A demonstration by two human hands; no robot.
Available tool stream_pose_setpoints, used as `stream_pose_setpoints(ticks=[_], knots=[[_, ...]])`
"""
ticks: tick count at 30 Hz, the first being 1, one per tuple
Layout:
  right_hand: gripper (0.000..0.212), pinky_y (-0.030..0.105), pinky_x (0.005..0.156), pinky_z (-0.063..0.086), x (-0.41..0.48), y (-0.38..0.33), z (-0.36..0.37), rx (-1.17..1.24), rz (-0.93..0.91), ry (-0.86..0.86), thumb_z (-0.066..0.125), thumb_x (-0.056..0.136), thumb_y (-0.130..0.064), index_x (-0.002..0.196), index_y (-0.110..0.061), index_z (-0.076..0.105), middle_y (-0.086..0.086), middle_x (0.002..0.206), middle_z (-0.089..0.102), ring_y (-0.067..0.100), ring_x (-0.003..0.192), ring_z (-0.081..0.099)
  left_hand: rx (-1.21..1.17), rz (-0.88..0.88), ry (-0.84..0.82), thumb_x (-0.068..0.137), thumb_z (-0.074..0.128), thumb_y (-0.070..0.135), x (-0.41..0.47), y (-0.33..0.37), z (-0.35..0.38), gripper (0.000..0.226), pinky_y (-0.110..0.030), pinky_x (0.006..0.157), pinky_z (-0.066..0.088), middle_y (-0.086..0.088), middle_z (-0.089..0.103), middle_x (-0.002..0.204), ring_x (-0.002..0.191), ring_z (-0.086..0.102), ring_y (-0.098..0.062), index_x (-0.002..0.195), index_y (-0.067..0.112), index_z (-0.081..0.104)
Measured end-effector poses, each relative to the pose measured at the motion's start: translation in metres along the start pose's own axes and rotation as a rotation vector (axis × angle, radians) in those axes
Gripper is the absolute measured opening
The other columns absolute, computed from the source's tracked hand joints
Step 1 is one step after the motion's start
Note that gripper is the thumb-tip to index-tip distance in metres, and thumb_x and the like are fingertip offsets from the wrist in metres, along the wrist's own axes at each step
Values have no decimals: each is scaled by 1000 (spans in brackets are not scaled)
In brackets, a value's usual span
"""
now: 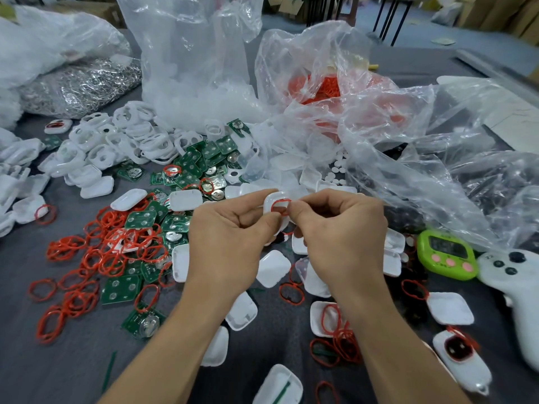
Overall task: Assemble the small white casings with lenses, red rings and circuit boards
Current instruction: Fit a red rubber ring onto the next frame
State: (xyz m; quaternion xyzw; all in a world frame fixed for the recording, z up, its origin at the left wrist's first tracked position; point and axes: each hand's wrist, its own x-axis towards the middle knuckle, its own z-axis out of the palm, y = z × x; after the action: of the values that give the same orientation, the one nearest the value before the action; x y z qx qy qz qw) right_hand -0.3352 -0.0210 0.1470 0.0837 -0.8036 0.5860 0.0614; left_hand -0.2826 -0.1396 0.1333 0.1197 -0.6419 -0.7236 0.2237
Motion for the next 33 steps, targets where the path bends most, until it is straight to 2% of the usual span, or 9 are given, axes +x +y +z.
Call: stream_pose_setpoints(ticks=[7, 14, 18, 20, 25, 27, 29, 31, 33], knots=[[23, 30, 57, 56, -5, -1, 4, -98, -9, 29, 85, 79, -34, 62, -24, 74, -16, 55, 68, 7, 53, 68, 90, 55, -10, 89, 72, -3, -2, 0, 0, 35, -14, 64, 57, 8, 79, 79, 70, 70, 2, 94, 31, 78], [23, 30, 59, 57, -6, 0, 7, -123, 23, 48, 83, 81, -29, 61, -25, 72, -16, 56, 68, 5, 52, 66, 217, 89, -8, 89, 74, -2, -4, -4, 1, 45, -17, 76, 58, 19, 78, 86, 82, 73, 0, 97, 42, 76], [24, 25, 55, 54, -5, 1, 6, -104, 18, 31, 83, 80, -26, 60, -27, 71, -17, 55, 68, 5, 51, 67, 227, 98, -7, 89, 73, -4, -4, -5, 1, 46, -11, 74, 55, 21, 78, 85, 78, 70, 6, 97, 42, 76], [23, 23, 53, 53, -5, 2, 6, -99, 8, 30, 83, 80, -26, 60, -27, 71, -17, 54, 67, 5, 50, 66, 193, 81, -17, 88, 73, -6, -3, -6, 1, 45, -10, 74, 54, 18, 79, 87, 81, 71, 6, 99, 37, 77], [20, 14, 51, 48, -9, 3, 9, -107, -66, 34, 85, 79, -19, 64, -28, 75, -18, 59, 69, 5, 54, 66, 122, 24, -35, 88, 69, -13, 1, -8, -2, 51, -19, 77, 58, 8, 80, 91, 83, 73, -5, 93, 37, 81], [13, 21, 56, 51, -10, 4, 11, -174, -115, 61, 85, 80, -18, 70, -23, 79, -12, 61, 71, 9, 57, 66, 120, 14, -35, 87, 69, -14, 1, -9, -3, 54, -25, 79, 61, 6, 81, 91, 82, 71, -8, 91, 39, 82], [9, 35, 61, 55, -12, 5, 14, -273, -177, 79, 82, 82, -17, 73, -20, 80, -6, 62, 72, 15, 58, 66, 106, -2, -50, 88, 68, -13, -1, -10, -2, 48, -36, 86, 62, 2, 81, 93, 84, 72, -13, 97, 32, 82], [10, 39, 61, 55, -13, 5, 14, -341, -241, 68, 81, 83, -17, 73, -17, 79, -3, 64, 72, 22, 60, 66, 82, -27, -63, 89, 68, -13, -2, -10, -1, 44, -53, 90, 60, -3, 81, 92, 85, 71, -21, 100, 27, 82], [11, 36, 60, 54, -10, 4, 9, -362, -288, 33, 83, 82, -19, 72, -18, 79, -4, 62, 71, 20, 58, 64, 75, -43, -76, 89, 67, -13, -1, -7, -2, 49, -57, 85, 59, -7, 81, 89, 81, 67, -24, 93, 34, 83]])
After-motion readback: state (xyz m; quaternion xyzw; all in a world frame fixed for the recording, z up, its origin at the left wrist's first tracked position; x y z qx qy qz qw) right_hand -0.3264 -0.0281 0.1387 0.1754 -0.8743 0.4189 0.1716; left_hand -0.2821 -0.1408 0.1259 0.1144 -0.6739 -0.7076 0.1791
